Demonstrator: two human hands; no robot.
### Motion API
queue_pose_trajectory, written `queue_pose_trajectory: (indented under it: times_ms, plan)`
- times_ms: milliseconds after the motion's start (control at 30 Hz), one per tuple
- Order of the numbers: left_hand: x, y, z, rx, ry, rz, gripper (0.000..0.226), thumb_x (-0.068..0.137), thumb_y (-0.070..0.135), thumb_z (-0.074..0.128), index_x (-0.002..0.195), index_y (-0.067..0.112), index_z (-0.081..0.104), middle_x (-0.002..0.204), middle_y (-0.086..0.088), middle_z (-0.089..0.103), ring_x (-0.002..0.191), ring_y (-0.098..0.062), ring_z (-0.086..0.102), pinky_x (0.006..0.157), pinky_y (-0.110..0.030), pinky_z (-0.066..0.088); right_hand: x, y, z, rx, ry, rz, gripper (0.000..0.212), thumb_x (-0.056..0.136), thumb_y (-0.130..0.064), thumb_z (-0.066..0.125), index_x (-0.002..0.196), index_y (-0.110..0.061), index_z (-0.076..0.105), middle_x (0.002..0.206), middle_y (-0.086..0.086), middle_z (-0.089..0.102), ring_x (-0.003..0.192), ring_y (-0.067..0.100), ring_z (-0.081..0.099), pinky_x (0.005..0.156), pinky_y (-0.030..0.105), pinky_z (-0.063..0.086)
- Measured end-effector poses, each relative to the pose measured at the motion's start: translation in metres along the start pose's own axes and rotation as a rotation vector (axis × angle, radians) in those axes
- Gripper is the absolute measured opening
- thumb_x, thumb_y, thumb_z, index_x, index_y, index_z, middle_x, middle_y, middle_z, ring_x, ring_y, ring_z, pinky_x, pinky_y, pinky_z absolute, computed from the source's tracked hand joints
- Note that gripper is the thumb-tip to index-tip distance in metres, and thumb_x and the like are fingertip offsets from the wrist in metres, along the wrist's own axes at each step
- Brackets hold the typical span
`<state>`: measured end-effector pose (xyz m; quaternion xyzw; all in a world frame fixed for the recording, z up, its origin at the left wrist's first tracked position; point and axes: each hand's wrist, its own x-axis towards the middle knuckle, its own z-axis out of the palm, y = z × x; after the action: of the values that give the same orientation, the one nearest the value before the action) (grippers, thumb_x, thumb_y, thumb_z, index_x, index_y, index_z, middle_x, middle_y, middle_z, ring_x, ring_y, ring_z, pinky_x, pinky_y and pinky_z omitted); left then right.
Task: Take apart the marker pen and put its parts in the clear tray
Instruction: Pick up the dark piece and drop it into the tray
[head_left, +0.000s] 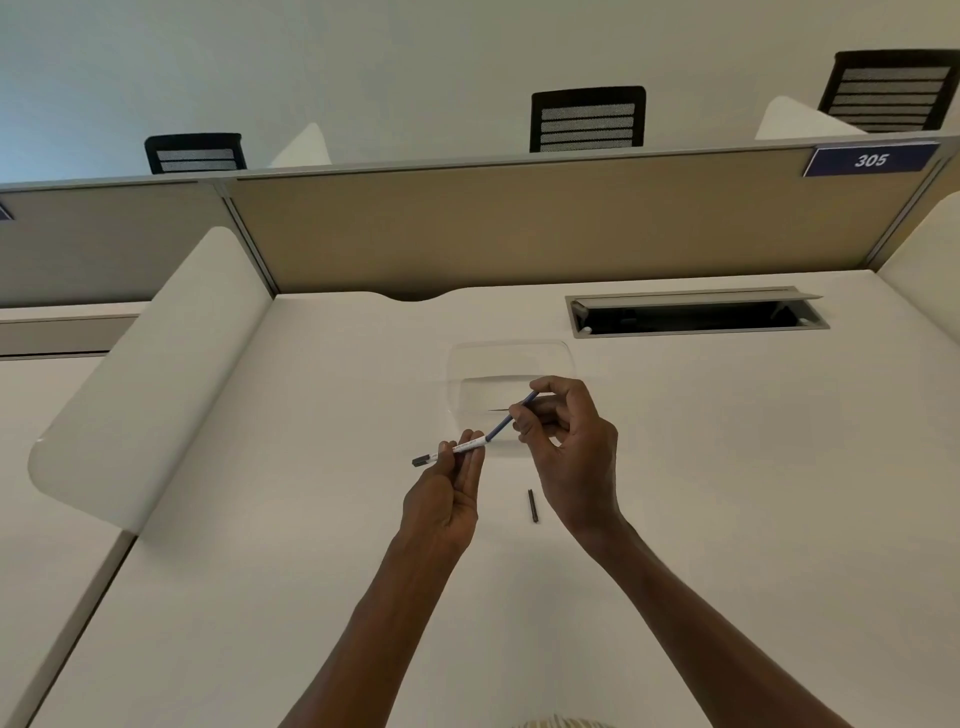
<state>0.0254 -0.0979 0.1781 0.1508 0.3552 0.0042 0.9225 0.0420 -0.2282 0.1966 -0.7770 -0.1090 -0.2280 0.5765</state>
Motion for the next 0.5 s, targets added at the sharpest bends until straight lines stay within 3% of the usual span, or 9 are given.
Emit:
queue_pose_trajectory:
  times_ms: [133,267,433,500]
  plan:
    - [-0.001,0.001,0.004,-0.006,0.002,0.004,0.012,0.099,0.007,0.050,0.096,-0.003,0.056,0.086,-0.023,0.073,0.071,-0.029,0.074,0.072,-0.036,0.061,0.001,0.001,0.001,-0.017,0.010,-0.047,0.022,0.088,-0.014,0.070,0.106,-0.009,0.059,0.085,-0.006,0.071,0.075,0.005,0.071,0.072,0.021,0.058]
    - [0.000,0.001,0.005,-0.020,0.000,-0.006,0.013,0.098,0.008,0.052,0.099,-0.004,0.058,0.084,-0.022,0.074,0.068,-0.028,0.075,0.066,-0.034,0.061,0.001,0.003,0.004,-0.038,0.010,-0.102,0.021,0.088,-0.012,0.070,0.107,-0.008,0.060,0.088,-0.009,0.070,0.080,0.001,0.069,0.075,0.012,0.054]
    - [0.001,0.002,0.007,-0.055,-0.012,-0.030,0.015,0.097,0.008,0.054,0.102,-0.004,0.059,0.088,-0.020,0.074,0.077,-0.026,0.075,0.071,-0.034,0.060,-0.001,0.011,0.005,-0.035,-0.003,-0.152,0.015,0.093,-0.012,0.064,0.106,-0.006,0.067,0.092,-0.002,0.075,0.081,0.006,0.071,0.074,0.021,0.057]
    - [0.001,0.002,0.009,-0.062,-0.023,-0.036,0.014,0.096,0.008,0.054,0.101,-0.005,0.059,0.087,-0.020,0.075,0.089,-0.026,0.073,0.073,-0.035,0.060,-0.001,0.014,0.007,-0.049,-0.008,-0.177,0.012,0.092,-0.009,0.065,0.102,-0.004,0.070,0.091,0.000,0.075,0.081,0.007,0.070,0.074,0.020,0.055]
